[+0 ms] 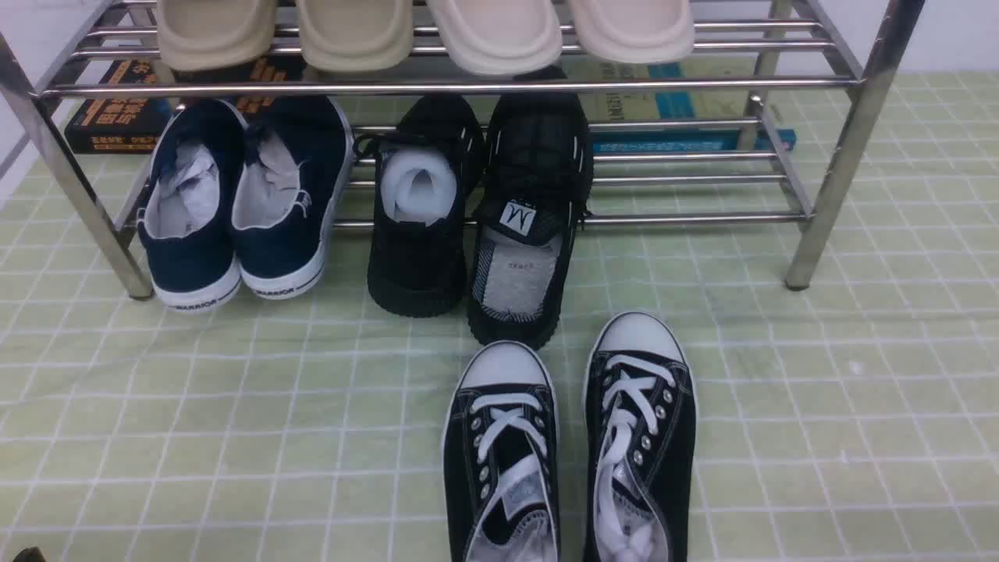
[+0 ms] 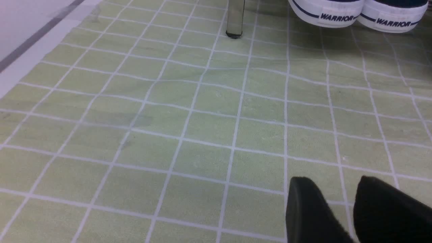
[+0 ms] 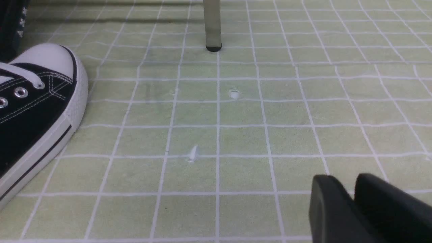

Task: Take the shoes off the shelf with your hand from the green coffee tablecloth.
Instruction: 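Grasp the leftmost shoe on the bottom shelf of the shoe rack with the left gripper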

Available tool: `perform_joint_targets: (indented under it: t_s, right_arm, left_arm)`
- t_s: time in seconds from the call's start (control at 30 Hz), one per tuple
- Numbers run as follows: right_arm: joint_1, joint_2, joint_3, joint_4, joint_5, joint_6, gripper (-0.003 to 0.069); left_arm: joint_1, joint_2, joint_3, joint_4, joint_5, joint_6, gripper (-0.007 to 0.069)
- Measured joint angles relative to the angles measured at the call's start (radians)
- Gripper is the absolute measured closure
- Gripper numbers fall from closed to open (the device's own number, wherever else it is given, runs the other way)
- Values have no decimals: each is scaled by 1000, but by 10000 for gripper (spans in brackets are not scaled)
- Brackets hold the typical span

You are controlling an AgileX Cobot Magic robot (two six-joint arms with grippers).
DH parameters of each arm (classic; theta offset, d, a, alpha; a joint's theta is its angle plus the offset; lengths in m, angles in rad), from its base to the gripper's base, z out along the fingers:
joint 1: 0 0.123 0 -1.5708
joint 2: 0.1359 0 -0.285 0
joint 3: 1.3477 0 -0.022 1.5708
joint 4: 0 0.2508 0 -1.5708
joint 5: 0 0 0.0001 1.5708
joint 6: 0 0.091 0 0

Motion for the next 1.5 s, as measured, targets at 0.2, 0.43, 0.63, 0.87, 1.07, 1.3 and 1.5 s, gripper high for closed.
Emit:
perform_joint_targets:
  t_s: [0.2, 0.43, 0.63, 0.87, 1.07, 1.3, 1.5]
  right_arm:
    - [0, 0, 0, 0, 0, 0, 515]
    - [0, 0, 0, 0, 0, 0, 505]
    - [0, 0, 0, 0, 0, 0, 505]
    - [0, 0, 0, 0, 0, 0, 501]
    - [0, 0, 0, 0, 0, 1, 494]
    - [0, 0, 0, 0, 0, 2, 484]
    - [0, 0, 0, 0, 0, 3, 473]
  left_arm:
    - [0, 0, 0, 0, 0, 0, 383]
    - [0, 0, 0, 0, 0, 0, 383]
    - [0, 0, 0, 0, 0, 0, 383]
    - [0, 0, 0, 0, 0, 0, 383]
    - [0, 0, 0, 0, 0, 0, 383]
    - [0, 0, 0, 0, 0, 0, 383]
    - [0, 0, 0, 0, 0, 0, 383]
